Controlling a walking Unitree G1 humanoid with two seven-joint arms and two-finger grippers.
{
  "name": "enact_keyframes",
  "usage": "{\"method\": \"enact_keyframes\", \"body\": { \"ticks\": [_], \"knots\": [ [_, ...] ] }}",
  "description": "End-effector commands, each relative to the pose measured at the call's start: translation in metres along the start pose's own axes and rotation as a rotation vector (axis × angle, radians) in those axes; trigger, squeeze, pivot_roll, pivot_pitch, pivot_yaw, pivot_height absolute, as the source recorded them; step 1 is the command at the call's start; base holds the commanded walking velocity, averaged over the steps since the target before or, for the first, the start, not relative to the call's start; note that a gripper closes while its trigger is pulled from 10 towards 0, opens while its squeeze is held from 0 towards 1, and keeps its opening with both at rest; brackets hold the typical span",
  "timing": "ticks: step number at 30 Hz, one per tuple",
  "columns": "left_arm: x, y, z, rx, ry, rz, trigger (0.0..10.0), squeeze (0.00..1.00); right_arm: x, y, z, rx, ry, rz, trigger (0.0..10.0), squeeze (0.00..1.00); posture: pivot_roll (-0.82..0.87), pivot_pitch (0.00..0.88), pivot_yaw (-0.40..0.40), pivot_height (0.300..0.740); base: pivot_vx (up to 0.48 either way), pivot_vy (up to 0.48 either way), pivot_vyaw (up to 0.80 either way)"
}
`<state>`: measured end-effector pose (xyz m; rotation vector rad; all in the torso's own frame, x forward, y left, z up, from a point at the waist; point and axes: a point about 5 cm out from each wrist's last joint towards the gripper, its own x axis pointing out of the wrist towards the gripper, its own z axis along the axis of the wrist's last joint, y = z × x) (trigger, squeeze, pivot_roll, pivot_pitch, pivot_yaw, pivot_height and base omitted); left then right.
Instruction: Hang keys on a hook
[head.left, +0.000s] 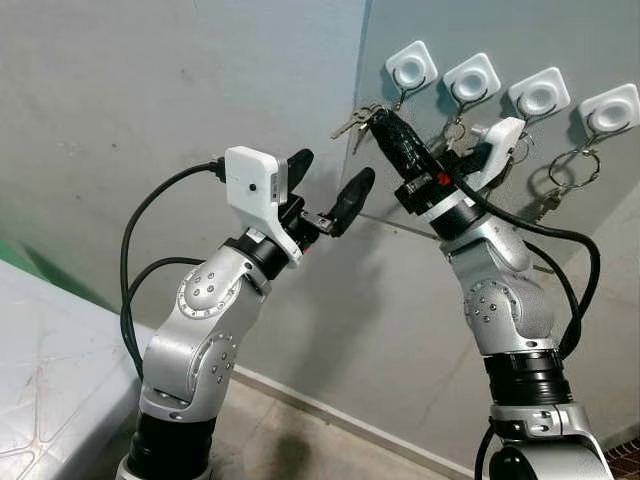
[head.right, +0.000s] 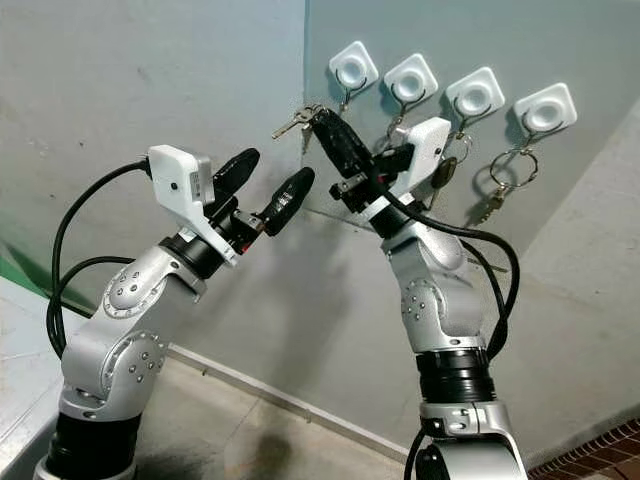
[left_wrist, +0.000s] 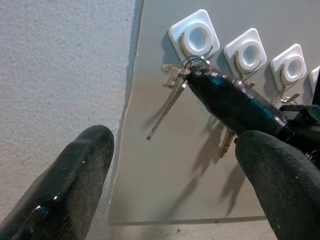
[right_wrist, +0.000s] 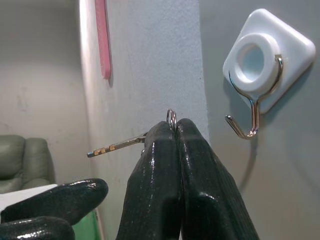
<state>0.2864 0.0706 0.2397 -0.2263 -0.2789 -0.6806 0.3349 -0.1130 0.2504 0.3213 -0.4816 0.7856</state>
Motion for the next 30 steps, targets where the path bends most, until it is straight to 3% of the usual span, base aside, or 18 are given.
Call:
{"method": "enact_keyframes", "body": {
  "ticks": [1,6,11,19,30],
  "knots": [
    [0.001,-0.002,0.006,0.012,-0.013,-0.006,10.0,0.00,0.001,0.000,0.011,0.012,-0.037,0.016,10.0,0.00,0.03,0.032,-0.034,0.736,0.000,0.000,0.00],
    [0.001,-0.002,0.006,0.009,-0.013,-0.008,10.0,0.00,0.000,-0.002,0.013,0.119,-0.048,0.002,10.0,0.00,0.03,0.033,-0.032,0.736,0.000,0.000,0.00],
    [0.002,-0.003,0.006,0.007,-0.014,-0.009,10.0,0.00,0.003,-0.002,0.016,0.149,-0.056,-0.003,10.0,0.00,0.03,0.034,-0.032,0.736,0.000,0.000,0.00],
    [0.001,-0.003,0.007,0.004,-0.017,-0.005,10.0,0.00,0.007,-0.004,0.020,0.276,-0.066,-0.016,10.0,0.00,0.04,0.035,-0.037,0.736,0.000,0.000,0.00],
    [0.001,-0.003,0.007,0.002,-0.017,-0.002,10.0,0.00,0.007,-0.008,0.026,0.331,-0.085,-0.042,10.0,0.00,0.04,0.037,-0.037,0.736,0.000,0.000,0.00]
  ]
}}
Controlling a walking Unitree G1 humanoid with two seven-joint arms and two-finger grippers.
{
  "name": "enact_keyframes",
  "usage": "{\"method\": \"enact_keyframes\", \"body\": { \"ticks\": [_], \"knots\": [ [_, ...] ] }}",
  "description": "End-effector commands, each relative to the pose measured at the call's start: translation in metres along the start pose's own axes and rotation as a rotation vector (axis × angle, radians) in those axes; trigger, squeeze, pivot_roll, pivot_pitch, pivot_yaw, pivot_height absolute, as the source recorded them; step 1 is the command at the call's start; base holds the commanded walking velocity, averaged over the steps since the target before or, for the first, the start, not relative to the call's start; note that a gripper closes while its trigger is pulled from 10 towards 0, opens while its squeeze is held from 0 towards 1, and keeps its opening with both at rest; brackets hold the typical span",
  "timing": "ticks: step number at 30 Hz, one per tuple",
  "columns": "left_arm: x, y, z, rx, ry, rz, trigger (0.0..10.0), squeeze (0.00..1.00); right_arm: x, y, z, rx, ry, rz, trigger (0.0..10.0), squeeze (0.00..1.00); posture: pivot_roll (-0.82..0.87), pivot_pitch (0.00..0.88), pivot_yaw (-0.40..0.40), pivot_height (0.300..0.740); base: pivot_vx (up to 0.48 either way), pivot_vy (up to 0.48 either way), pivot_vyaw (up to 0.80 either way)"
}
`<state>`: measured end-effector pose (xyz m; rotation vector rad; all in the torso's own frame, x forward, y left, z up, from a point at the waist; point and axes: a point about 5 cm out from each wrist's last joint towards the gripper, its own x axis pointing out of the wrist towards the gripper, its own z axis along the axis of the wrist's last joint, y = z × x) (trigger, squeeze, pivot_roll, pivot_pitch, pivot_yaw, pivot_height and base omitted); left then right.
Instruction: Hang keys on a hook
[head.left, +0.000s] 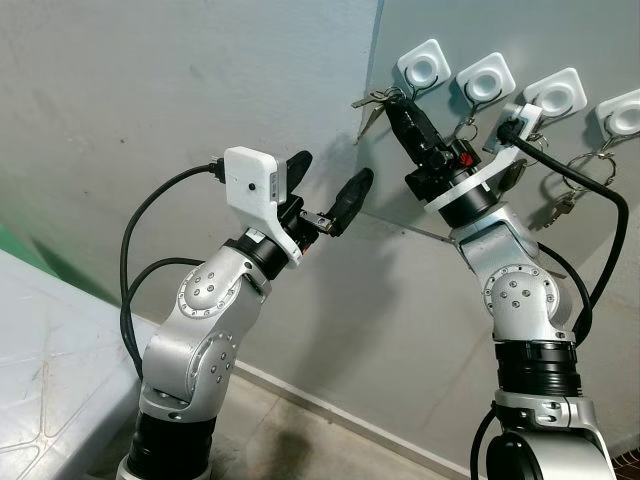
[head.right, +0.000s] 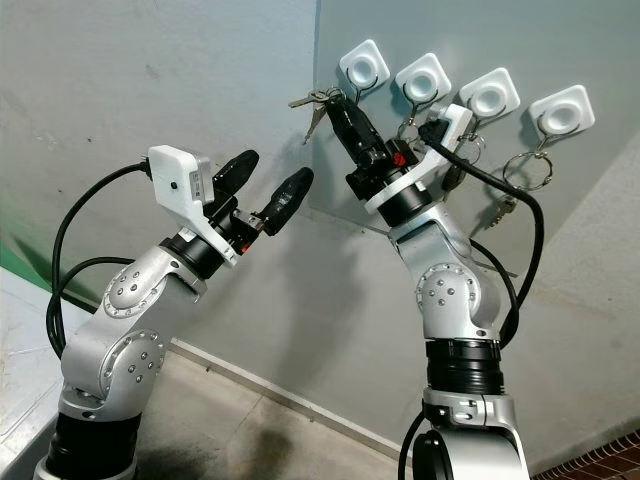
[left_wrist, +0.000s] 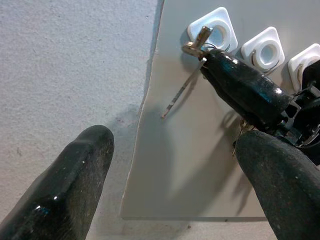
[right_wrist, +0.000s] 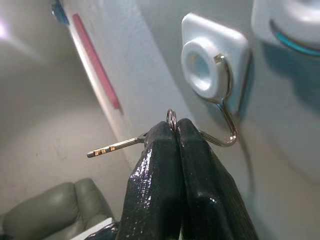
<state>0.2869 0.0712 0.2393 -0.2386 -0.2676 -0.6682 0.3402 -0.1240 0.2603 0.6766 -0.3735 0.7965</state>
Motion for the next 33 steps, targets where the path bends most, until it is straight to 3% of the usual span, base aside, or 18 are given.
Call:
{"method": "enact_keyframes", "body": {
  "ticks": [1,14,25,33],
  "knots": [
    [0.001,-0.004,0.008,0.015,-0.022,-0.017,10.0,0.00,0.005,0.008,0.013,-0.012,-0.035,0.031,10.0,0.00,0.04,0.036,-0.038,0.736,0.000,0.000,0.00],
    [0.001,-0.004,0.008,0.011,-0.023,-0.018,10.0,0.00,-0.005,0.007,0.008,0.025,-0.043,0.016,10.0,0.00,0.03,0.035,-0.032,0.736,0.000,0.000,0.00],
    [0.002,-0.005,0.009,0.005,-0.025,-0.020,10.0,0.00,-0.015,0.018,-0.008,-0.006,0.056,0.118,10.0,0.00,0.03,0.033,-0.029,0.736,0.000,0.000,0.00],
    [0.002,-0.005,0.008,0.004,-0.025,-0.024,10.0,0.00,-0.013,0.017,-0.003,0.018,0.020,0.111,10.0,0.00,0.03,0.026,-0.029,0.736,0.000,0.000,0.00]
  ]
}}
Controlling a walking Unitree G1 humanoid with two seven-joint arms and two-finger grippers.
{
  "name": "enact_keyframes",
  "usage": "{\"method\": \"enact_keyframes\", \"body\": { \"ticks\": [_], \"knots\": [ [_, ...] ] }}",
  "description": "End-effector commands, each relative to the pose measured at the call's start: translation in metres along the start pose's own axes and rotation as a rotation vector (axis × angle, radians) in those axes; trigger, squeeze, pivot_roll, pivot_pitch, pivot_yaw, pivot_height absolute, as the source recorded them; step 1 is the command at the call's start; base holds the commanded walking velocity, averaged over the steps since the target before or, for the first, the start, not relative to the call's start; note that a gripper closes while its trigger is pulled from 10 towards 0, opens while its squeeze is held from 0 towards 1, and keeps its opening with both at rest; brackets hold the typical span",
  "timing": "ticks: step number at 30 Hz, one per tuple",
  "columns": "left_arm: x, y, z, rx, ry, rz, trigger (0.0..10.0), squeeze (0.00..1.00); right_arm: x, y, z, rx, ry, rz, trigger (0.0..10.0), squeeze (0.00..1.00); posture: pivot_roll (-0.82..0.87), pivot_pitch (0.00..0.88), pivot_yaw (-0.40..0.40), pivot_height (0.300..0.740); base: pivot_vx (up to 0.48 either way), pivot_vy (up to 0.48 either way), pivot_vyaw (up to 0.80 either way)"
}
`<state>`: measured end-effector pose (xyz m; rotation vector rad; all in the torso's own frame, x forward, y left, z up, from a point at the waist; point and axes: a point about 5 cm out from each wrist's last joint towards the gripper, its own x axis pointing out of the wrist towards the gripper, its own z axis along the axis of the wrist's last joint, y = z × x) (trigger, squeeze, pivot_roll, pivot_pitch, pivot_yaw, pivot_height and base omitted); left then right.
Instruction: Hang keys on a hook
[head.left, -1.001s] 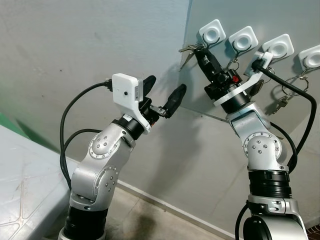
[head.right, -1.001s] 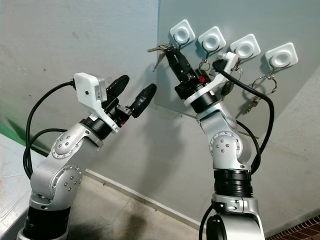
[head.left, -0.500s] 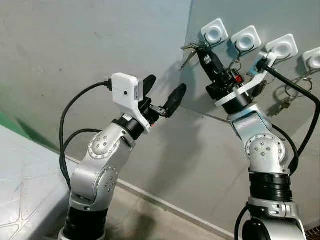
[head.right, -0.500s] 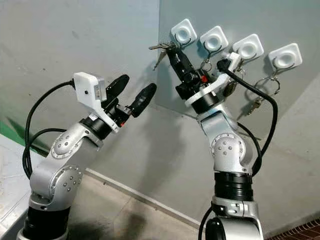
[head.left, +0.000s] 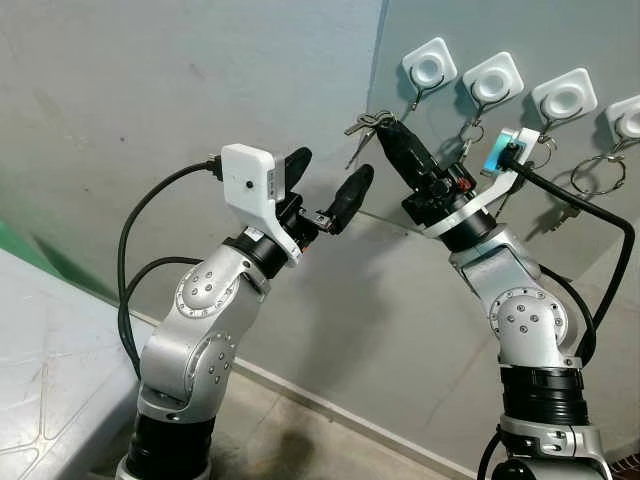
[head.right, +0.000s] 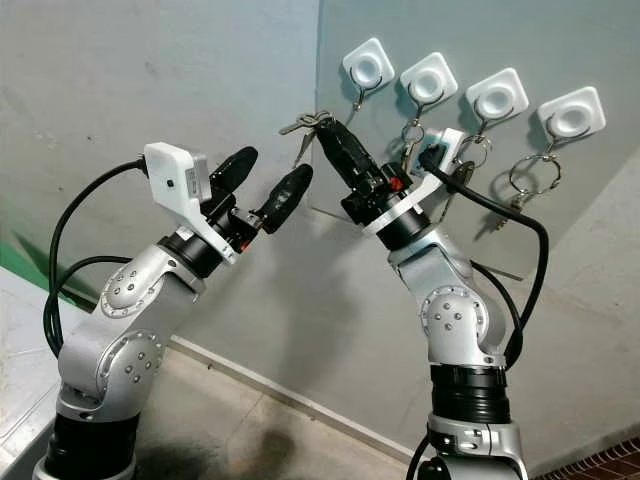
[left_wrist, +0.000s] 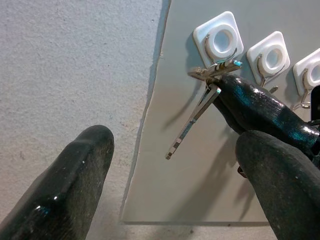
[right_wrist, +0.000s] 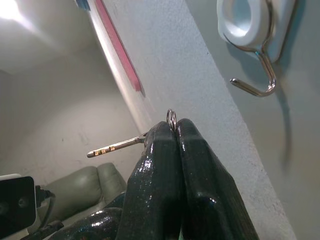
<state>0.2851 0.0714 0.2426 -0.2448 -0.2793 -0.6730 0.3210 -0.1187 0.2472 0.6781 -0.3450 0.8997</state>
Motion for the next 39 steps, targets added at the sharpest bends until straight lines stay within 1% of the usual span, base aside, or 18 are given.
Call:
{"method": "enact_keyframes", "body": {
  "ticks": [1,10,15,18,19,20,22,25,26,31,33,34,35,37,38,39],
  "knots": [
    [0.002,-0.004,0.005,0.007,-0.013,-0.018,10.0,0.00,0.004,0.005,0.010,-0.015,-0.032,0.025,10.0,0.00,0.03,0.025,-0.029,0.736,0.000,0.000,0.00],
    [0.003,-0.004,0.005,0.009,-0.013,-0.021,10.0,0.00,0.005,0.002,0.018,0.022,-0.075,0.007,10.0,0.00,0.03,0.023,-0.029,0.736,0.000,0.000,0.00],
    [0.004,-0.003,0.006,0.009,-0.014,-0.021,10.0,0.00,0.006,0.001,0.019,0.031,-0.082,0.003,10.0,0.00,0.03,0.025,-0.029,0.736,0.000,0.000,0.00],
    [0.003,-0.004,0.006,0.010,-0.014,-0.021,10.0,0.00,0.007,0.000,0.022,0.054,-0.098,-0.004,10.0,0.00,0.03,0.029,-0.029,0.736,0.000,0.000,0.00],
    [0.003,-0.003,0.007,0.010,-0.016,-0.020,10.0,0.00,0.008,-0.001,0.022,0.078,-0.101,-0.011,10.0,0.00,0.04,0.030,-0.031,0.736,0.000,0.000,0.00],
    [0.003,-0.003,0.008,0.011,-0.018,-0.017,10.0,0.00,0.007,-0.003,0.021,0.126,-0.098,-0.022,10.0,0.00,0.04,0.030,-0.032,0.736,0.000,0.000,0.00],
    [0.003,-0.003,0.008,0.011,-0.019,-0.016,10.0,0.00,0.006,-0.003,0.020,0.141,-0.096,-0.024,10.0,0.00,0.04,0.030,-0.032,0.736,0.000,0.000,0.00],
    [0.003,-0.002,0.008,0.013,-0.021,-0.013,10.0,0.00,0.005,-0.004,0.018,0.193,-0.102,-0.033,10.0,0.00,0.04,0.033,-0.032,0.736,0.000,0.000,0.00],
    [0.003,-0.002,0.009,0.013,-0.021,-0.012,10.0,0.00,0.004,-0.006,0.017,0.236,-0.118,-0.044,10.0,0.00,0.04,0.034,-0.032,0.736,0.000,0.000,0.00],
    [0.003,-0.002,0.008,0.015,-0.021,-0.011,10.0,0.00,0.002,-0.007,0.014,0.278,-0.124,-0.053,10.0,0.00,0.04,0.034,-0.032,0.736,0.000,0.000,0.00],
    [0.003,-0.002,0.009,0.015,-0.021,-0.011,10.0,0.00,0.001,-0.009,0.012,0.318,-0.129,-0.063,10.0,0.00,0.04,0.037,-0.030,0.736,0.000,0.000,0.00],
    [0.003,-0.002,0.009,0.015,-0.021,-0.011,10.0,0.00,0.001,-0.009,0.012,0.318,-0.129,-0.063,10.0,0.00,0.04,0.037,-0.030,0.736,0.000,0.000,0.00],
    [0.003,-0.002,0.009,0.015,-0.021,-0.011,10.0,0.00,0.000,-0.009,0.011,0.341,-0.132,-0.069,10.0,0.00,0.04,0.039,-0.029,0.736,0.000,0.000,0.00],
    [0.002,-0.002,0.009,0.015,-0.021,-0.010,10.0,0.00,-0.001,-0.011,0.011,0.354,-0.137,-0.079,10.0,0.00,0.04,0.039,-0.029,0.736,0.000,0.000,0.00],
    [0.002,-0.002,0.009,0.015,-0.021,-0.009,10.0,0.00,-0.002,-0.013,0.011,0.382,-0.150,-0.097,10.0,0.00,0.04,0.040,-0.031,0.736,0.000,0.000,0.00],
    [0.002,-0.002,0.009,0.015,-0.021,-0.009,10.0,0.00,-0.002,-0.013,0.011,0.382,-0.150,-0.097,10.0,0.00,0.04,0.040,-0.031,0.736,0.000,0.000,0.00]
  ]
}}
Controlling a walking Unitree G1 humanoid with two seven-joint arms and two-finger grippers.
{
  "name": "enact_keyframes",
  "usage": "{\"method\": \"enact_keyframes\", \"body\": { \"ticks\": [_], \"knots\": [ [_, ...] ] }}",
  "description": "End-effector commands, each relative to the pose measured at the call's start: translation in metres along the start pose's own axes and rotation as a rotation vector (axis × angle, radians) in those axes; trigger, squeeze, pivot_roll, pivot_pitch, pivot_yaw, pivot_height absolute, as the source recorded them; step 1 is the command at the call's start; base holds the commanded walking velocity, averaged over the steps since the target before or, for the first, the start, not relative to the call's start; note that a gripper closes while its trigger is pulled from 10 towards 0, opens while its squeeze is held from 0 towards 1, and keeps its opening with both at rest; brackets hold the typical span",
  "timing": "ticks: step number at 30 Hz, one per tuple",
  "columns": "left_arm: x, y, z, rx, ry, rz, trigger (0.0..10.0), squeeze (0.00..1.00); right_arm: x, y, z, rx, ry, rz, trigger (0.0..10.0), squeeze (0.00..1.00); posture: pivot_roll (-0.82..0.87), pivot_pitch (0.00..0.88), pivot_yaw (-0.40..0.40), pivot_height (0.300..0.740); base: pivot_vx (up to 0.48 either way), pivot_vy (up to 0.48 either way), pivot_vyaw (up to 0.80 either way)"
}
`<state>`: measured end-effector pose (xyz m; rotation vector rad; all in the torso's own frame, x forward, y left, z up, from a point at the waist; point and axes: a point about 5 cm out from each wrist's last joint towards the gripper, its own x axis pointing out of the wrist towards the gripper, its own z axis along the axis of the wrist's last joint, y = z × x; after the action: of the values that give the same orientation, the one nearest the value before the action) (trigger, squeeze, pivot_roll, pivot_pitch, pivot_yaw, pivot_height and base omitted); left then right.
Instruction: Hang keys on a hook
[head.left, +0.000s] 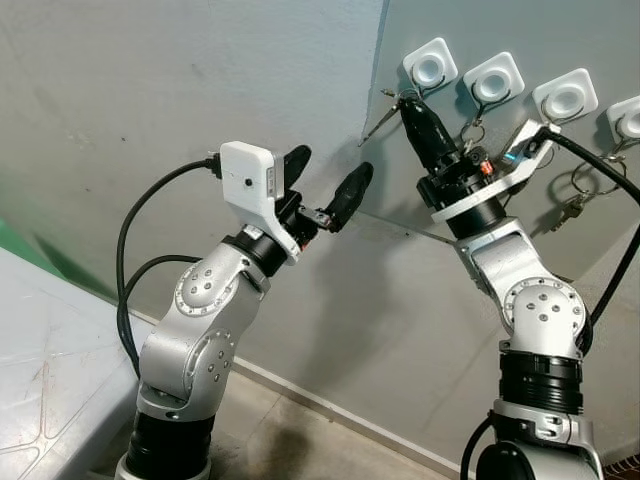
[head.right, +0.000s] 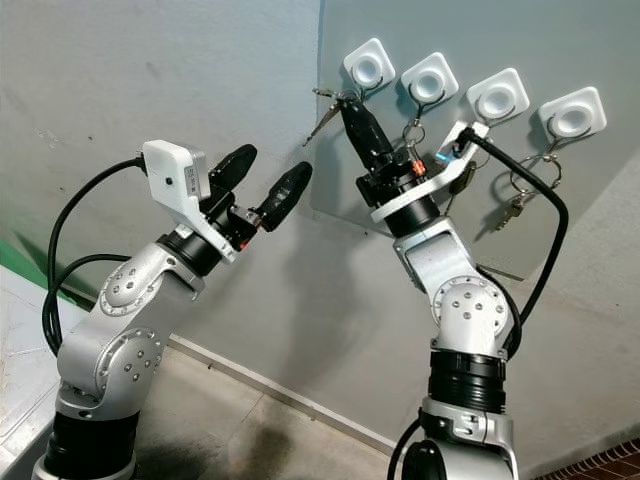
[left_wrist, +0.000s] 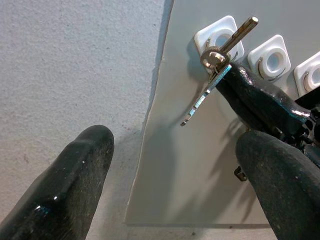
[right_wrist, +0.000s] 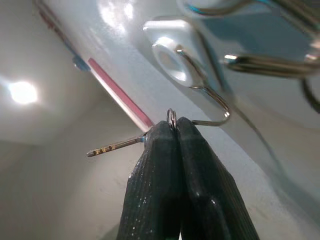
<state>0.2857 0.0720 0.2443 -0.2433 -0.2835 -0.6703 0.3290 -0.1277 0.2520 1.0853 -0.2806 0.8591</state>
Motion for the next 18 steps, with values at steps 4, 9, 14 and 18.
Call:
{"method": "enact_keyframes", "body": {
  "ticks": [4,9,14,18],
  "knots": [
    [0.002,-0.003,0.007,0.011,-0.019,-0.007,10.0,0.00,-0.007,-0.011,0.005,0.088,-0.056,-0.057,10.0,0.00,0.04,0.040,-0.033,0.736,0.000,0.000,0.00],
    [0.001,-0.003,0.007,0.012,-0.019,-0.006,10.0,0.00,-0.010,-0.014,0.003,0.128,-0.070,-0.077,10.0,0.00,0.04,0.039,-0.035,0.736,0.000,0.000,0.00],
    [0.000,-0.004,0.007,0.010,-0.018,-0.004,10.0,0.00,-0.013,-0.018,0.003,0.142,-0.076,-0.112,10.0,0.00,0.04,0.037,-0.035,0.736,0.000,0.000,0.00],
    [0.000,-0.004,0.007,0.007,-0.019,-0.002,10.0,0.00,-0.015,-0.024,-0.002,0.166,-0.045,-0.159,10.0,0.00,0.04,0.036,-0.037,0.736,0.000,0.000,0.00]
  ]
}}
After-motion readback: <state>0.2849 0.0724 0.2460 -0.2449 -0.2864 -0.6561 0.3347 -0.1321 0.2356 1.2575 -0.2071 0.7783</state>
